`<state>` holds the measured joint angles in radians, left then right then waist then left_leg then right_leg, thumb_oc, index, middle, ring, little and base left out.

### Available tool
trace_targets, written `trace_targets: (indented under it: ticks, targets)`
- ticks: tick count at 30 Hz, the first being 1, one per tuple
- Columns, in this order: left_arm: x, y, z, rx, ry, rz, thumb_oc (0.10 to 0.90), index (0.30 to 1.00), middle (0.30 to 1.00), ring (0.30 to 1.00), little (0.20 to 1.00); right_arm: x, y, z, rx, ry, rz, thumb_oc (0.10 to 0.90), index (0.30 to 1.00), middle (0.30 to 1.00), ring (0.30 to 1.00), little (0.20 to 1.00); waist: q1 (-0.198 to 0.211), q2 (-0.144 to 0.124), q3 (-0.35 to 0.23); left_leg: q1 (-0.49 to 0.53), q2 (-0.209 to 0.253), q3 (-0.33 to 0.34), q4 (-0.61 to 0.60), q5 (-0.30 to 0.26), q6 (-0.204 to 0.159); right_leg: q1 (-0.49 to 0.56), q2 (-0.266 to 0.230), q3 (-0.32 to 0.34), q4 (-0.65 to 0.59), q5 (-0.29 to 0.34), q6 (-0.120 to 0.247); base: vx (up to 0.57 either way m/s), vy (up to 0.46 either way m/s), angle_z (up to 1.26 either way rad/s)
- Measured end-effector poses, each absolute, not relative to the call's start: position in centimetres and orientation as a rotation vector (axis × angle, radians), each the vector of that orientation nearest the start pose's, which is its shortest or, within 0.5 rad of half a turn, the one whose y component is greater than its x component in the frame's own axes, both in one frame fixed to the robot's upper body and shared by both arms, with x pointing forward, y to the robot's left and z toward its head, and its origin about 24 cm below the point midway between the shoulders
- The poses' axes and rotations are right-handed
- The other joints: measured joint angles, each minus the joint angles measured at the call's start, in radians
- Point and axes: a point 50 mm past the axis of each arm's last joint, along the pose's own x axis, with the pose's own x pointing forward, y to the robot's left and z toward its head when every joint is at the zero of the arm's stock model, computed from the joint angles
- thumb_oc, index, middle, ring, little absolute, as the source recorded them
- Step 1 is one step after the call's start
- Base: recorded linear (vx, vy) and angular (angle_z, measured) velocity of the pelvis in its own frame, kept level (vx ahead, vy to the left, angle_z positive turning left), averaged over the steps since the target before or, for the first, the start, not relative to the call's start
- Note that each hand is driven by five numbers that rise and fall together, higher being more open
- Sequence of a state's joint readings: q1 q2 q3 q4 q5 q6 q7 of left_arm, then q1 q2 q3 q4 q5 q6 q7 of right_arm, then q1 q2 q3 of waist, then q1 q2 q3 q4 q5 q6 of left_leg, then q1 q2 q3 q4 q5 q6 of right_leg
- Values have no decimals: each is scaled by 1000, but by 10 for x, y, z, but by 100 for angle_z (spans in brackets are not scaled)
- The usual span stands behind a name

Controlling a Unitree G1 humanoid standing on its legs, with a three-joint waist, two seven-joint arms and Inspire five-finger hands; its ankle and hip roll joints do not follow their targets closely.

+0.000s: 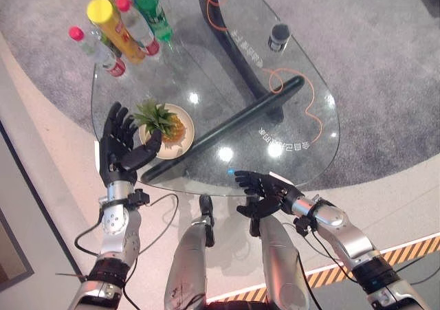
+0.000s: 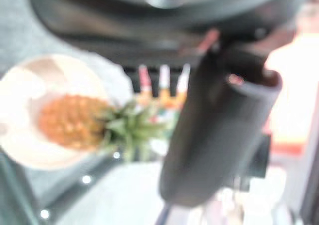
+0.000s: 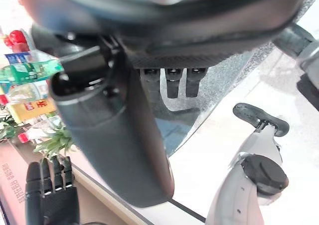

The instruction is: Pick up the fruit to the plate

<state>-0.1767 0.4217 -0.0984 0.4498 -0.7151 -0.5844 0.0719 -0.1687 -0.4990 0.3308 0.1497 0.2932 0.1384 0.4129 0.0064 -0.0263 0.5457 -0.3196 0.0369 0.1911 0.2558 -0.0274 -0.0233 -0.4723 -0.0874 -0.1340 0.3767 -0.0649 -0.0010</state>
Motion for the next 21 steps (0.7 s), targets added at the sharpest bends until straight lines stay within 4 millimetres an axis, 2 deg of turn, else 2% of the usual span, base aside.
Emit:
trace_targets:
  ticks: [5,8,13,17,21]
  targets:
    - [258,253,33,-270,-224,256,800,900,900,900,900,251,-167,8,-198,351,647,800,900,900,900,900,8,15,-1,117,3,-13,-71,17,-10,107,6,-21,-32,-14,-1,29,-44,9]
    - [248,251,18,-343,-182,295,800,900,900,900,900,244,-175,-7,-157,409,612,800,900,900,900,900,18,30,-7,187,9,-17,-110,21,-14,177,16,-26,-65,-15,-2,64,-35,2]
    - [237,247,-7,-380,-57,333,800,900,900,900,900,235,-191,-21,-119,470,533,800,900,900,900,900,19,58,-27,236,11,-23,-140,23,-16,226,22,-31,-92,-21,-1,73,-26,2]
    - [222,239,-38,-418,96,387,800,900,900,900,900,219,-200,-43,-69,556,444,800,900,900,900,900,16,75,-126,263,11,-37,-176,24,-16,258,24,-52,-123,-26,-1,68,-16,10]
    - [198,238,-74,-422,301,472,800,900,900,900,900,205,-199,-65,-16,644,372,800,900,900,900,900,16,63,-228,307,18,-38,-206,22,-14,299,27,-55,-143,-43,12,50,-10,4]
